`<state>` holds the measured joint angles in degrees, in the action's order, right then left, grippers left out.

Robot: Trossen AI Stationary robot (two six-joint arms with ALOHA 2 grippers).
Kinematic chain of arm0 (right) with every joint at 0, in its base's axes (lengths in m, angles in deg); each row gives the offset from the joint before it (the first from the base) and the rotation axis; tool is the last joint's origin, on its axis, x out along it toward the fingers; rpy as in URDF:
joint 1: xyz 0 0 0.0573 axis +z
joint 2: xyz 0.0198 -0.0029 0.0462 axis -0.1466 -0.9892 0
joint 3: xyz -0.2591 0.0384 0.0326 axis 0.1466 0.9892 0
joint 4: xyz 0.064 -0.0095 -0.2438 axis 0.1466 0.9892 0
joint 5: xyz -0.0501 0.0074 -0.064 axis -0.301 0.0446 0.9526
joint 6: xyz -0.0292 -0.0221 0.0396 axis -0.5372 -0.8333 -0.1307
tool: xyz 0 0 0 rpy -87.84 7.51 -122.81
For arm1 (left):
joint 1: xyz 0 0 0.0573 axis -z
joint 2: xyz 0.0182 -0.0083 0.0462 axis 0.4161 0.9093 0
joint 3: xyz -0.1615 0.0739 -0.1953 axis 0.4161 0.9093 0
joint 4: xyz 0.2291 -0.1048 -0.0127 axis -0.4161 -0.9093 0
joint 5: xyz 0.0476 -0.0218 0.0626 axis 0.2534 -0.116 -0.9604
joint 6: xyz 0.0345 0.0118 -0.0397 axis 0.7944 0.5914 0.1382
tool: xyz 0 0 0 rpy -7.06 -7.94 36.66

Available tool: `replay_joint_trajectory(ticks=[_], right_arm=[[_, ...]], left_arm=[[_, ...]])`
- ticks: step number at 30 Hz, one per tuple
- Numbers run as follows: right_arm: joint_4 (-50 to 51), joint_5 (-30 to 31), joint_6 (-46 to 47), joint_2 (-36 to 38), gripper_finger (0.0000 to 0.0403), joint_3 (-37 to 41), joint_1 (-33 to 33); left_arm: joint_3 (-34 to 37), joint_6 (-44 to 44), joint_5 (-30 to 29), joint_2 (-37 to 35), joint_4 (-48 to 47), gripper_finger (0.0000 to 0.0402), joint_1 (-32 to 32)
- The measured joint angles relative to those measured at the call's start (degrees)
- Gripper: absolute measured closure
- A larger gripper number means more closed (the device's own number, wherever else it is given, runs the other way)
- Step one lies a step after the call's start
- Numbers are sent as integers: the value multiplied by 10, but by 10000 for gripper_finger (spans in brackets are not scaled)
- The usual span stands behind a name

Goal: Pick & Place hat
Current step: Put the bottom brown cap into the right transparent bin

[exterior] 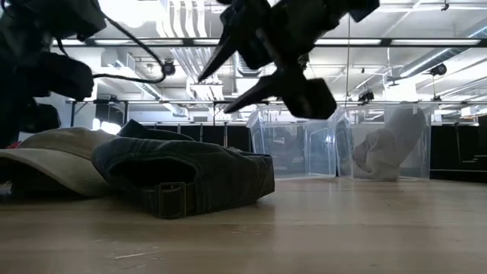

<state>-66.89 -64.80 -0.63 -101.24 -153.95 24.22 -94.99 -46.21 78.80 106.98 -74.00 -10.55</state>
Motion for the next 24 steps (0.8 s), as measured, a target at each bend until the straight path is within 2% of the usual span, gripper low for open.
replay_joint_trajectory(ticks=[6, 12, 15, 17, 20, 24], right_arm=[[17, -13, 23, -11, 227, 24, 2], [40, -14, 101, -12, 227, 78, 33], [36, -12, 160, -1, 227, 108, 58], [38, -11, 187, 14, 227, 119, 76], [38, -2, 224, 43, 227, 126, 108], [40, 70, 275, 95, 227, 130, 148]], left_arm=[[25, -67, 18, 105, 240, 315, 8], [23, -119, -41, 178, 517, 315, 8], [8, -135, -54, 194, 609, 315, 7], [-9, -132, -53, 196, 632, 315, 8], [-37, -100, -50, 186, 618, 315, 14], [-77, -28, -71, 161, 526, 315, 20]])
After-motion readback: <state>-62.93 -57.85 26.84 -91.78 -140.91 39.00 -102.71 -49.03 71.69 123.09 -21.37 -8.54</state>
